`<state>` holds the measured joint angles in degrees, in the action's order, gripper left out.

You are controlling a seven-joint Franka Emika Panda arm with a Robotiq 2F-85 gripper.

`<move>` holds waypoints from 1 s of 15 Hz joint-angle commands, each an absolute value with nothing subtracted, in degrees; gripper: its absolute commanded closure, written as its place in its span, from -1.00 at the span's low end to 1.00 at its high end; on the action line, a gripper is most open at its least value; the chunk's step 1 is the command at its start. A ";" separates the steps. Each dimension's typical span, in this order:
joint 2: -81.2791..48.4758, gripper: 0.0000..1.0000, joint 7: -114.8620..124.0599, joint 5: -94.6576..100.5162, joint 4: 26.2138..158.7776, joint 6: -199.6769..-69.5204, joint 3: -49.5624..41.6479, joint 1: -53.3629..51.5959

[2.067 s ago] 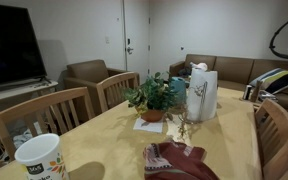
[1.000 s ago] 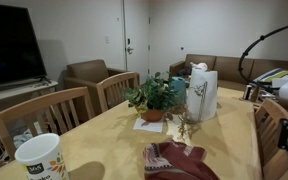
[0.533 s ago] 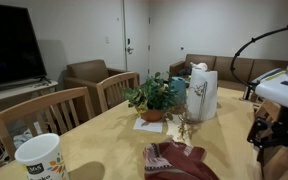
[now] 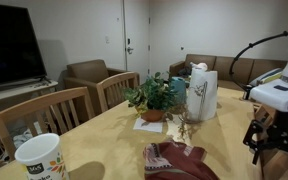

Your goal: Pick up the cloth and put it back down neatly

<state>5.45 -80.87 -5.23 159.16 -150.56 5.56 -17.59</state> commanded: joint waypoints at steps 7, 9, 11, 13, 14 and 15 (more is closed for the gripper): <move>-0.35 -1.00 -92.68 -7.89 156.94 -150.78 9.73 -17.53; -2.29 -1.00 -93.92 -5.12 156.14 -150.47 11.05 -16.82; -4.30 -1.00 -94.88 -1.58 155.21 -150.22 12.05 -16.35; -6.24 -1.00 -96.74 1.90 154.15 -150.11 13.00 -16.01; -7.04 -1.00 -97.92 3.27 153.70 -150.31 13.46 -15.83; -7.84 -1.00 -99.06 4.62 153.14 -150.38 13.80 -15.62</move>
